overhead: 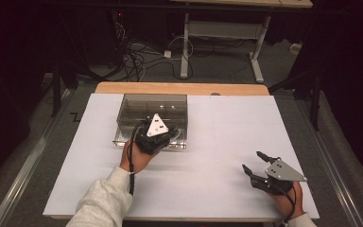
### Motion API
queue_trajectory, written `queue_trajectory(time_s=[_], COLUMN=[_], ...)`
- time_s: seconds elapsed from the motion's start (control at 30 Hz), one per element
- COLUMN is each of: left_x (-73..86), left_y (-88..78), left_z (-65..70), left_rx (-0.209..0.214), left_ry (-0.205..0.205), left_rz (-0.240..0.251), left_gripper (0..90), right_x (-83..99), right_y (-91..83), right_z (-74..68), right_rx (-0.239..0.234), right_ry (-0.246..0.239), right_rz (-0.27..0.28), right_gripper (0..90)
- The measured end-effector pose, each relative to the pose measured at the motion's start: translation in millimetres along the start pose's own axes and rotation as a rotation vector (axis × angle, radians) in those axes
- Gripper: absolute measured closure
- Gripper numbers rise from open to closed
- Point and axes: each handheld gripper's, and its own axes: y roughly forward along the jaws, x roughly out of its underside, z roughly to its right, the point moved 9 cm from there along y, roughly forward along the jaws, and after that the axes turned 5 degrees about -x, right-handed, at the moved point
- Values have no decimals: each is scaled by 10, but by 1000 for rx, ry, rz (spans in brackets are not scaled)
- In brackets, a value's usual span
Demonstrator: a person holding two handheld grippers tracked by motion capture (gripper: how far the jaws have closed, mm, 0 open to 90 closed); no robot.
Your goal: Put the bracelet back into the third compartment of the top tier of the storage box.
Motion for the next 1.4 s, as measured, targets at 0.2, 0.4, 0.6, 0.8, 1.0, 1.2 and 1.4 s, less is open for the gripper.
queue_trajectory(time_s=[0.2, 0.4, 0.6, 0.8, 1.0, 1.2, 1.4], left_x=[14, 25, 99, 183, 309, 398, 484], left_y=[-71, -190, -304, -408, -496, -541, -573], left_z=[-41, -91, -77, -99, -62, -72, -138], left_rx=[-16, -39, -52, -65, -53, -86, -152], left_ry=[-10, -4, 27, 10, 33, 37, 33], left_rz=[25, 60, 72, 90, 73, 71, 78], left_gripper=[751, 728, 729, 727, 729, 761, 794], right_x=[-1, 2, 8, 13, 15, 2, 7], right_y=[-1, -2, 3, 10, 4, -7, -6], right_z=[-4, -1, 3, -4, 8, 13, 30], right_rx=[1, 3, 2, 2, 5, 9, 11], right_ry=[2, 5, 6, 5, 5, 1, 8], right_rz=[0, -1, -3, -6, -4, 2, 3], right_gripper=[326, 326, 326, 326, 326, 326, 325])
